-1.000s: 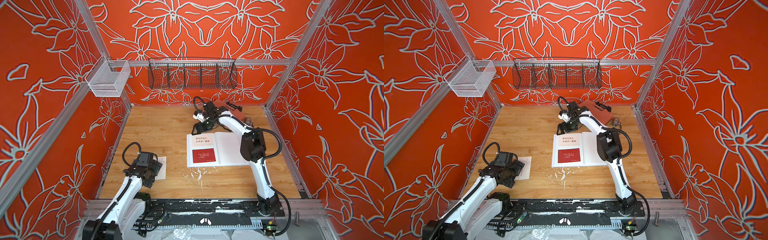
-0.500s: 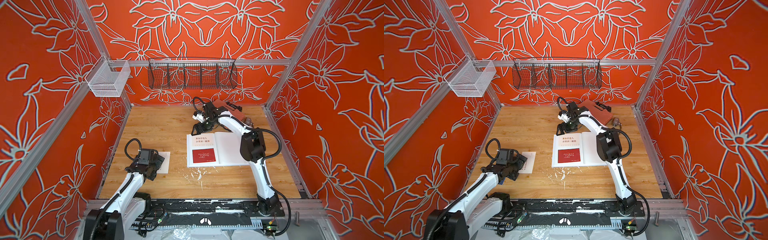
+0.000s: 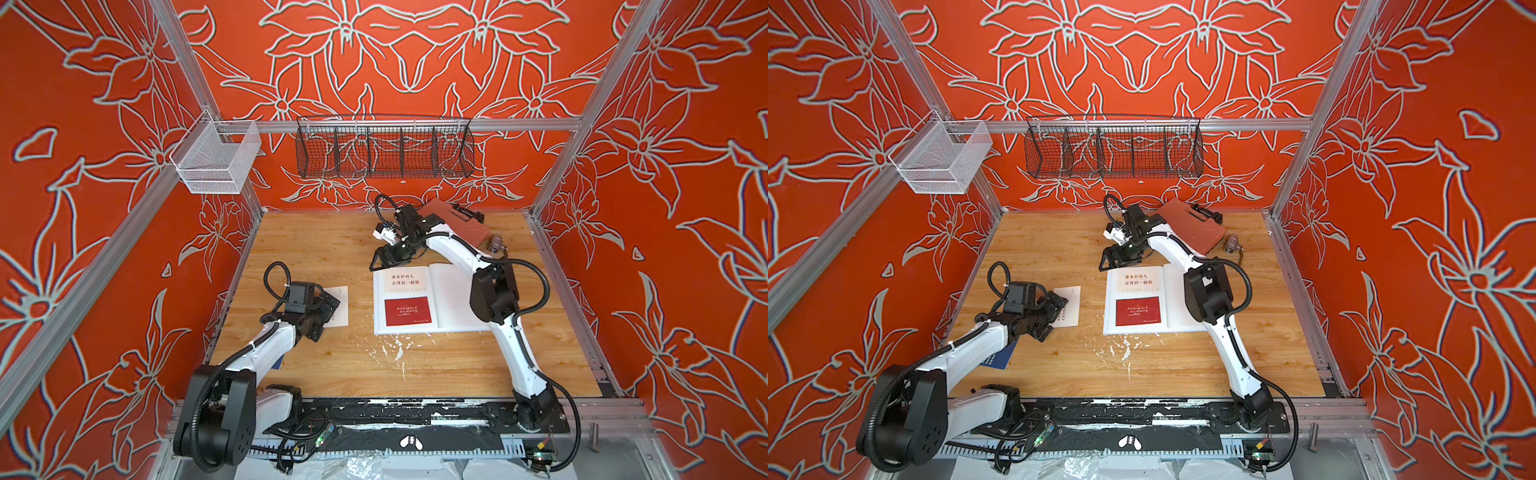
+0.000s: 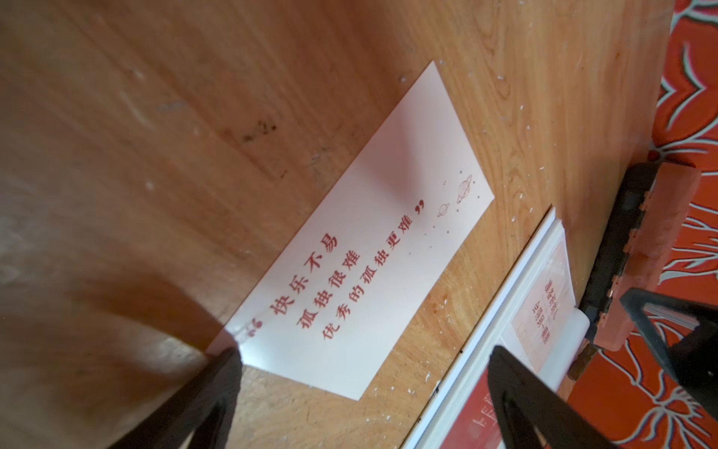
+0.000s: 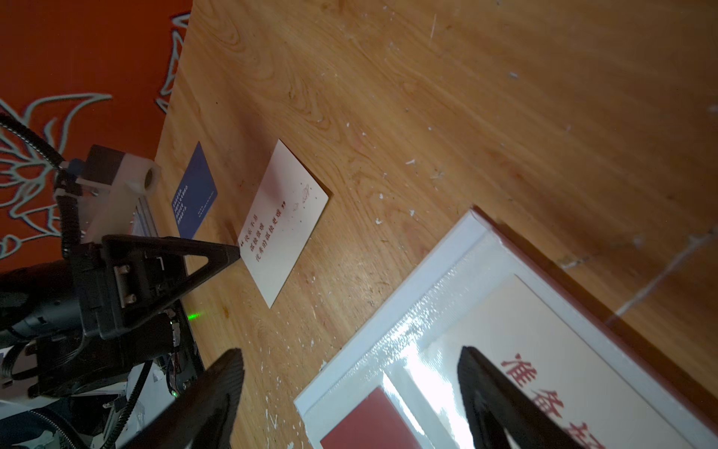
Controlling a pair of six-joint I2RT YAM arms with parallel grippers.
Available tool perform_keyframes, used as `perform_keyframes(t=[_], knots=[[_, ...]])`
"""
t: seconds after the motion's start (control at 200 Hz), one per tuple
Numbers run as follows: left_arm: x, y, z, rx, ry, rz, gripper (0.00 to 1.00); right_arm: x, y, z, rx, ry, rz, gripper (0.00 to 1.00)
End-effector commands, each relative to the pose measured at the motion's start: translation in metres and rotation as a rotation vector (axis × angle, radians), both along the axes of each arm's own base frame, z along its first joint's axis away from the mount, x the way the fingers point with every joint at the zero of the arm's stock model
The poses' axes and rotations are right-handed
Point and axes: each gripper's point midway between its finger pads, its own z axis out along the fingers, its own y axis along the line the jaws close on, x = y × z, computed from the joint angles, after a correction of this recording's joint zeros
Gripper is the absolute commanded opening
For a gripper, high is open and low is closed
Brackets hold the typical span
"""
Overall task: Place the photos into the photo albums
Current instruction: Move the photo to the center of the board.
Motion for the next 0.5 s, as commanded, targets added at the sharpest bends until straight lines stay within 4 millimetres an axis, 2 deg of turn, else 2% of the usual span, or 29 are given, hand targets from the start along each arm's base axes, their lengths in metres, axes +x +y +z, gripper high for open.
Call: perform_keyframes(t=[0.0, 0.21, 0.405, 0.495], knots=[[-0.017, 0.003, -0.013, 0.042, 0.091, -0.03, 0.97, -0.011, 0.023, -0.005, 0.036, 0.047, 0.036, 0.89], [-0.025, 0.018, 0.005, 0.131, 0.184, -0.026, 0.97, -0.016, 0.058, -0.012, 0.088, 0.068, 0.055, 0.88], [-0.018, 0.023, 0.013, 0.134, 0.185, -0.041, 0.97, -0.02, 0.072, -0.028, 0.075, 0.077, 0.05, 0.87], [-0.014, 0.025, 0.011, 0.114, 0.176, -0.041, 0.97, -0.02, 0.078, -0.035, 0.081, 0.095, 0.036, 0.86]])
